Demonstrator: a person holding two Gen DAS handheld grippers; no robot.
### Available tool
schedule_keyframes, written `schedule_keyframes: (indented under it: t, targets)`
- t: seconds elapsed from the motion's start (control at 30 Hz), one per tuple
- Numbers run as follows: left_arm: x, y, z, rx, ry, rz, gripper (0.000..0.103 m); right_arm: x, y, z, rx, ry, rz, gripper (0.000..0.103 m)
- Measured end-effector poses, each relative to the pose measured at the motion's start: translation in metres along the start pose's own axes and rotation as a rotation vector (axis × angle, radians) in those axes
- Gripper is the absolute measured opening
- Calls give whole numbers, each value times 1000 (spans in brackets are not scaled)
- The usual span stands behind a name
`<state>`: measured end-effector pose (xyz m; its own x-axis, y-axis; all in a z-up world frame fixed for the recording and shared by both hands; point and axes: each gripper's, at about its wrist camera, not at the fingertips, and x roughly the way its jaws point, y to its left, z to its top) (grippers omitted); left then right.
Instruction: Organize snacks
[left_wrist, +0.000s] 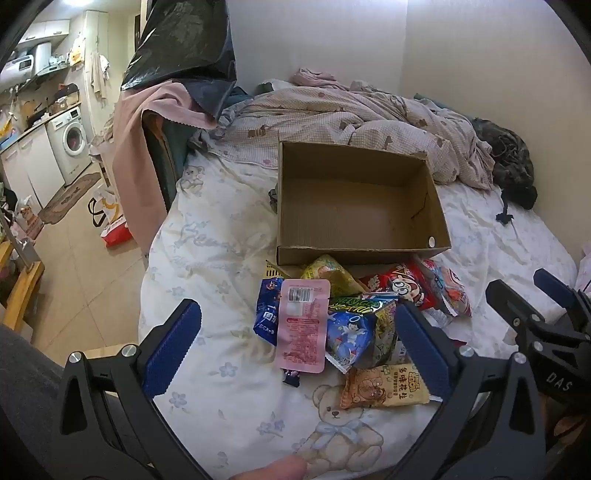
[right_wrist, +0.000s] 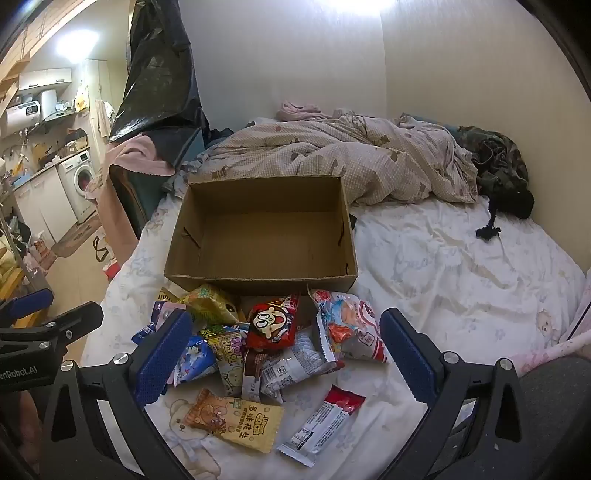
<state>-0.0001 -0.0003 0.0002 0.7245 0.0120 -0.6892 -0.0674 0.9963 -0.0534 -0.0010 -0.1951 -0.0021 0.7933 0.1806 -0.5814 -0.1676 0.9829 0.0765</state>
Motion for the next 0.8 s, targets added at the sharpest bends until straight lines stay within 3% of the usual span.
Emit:
schedule_keyframes:
  t: [0.8]
  targets:
    - [-1, 4, 1, -13, -5, 1, 103, -2, -5, 3, 7, -8, -12, 103]
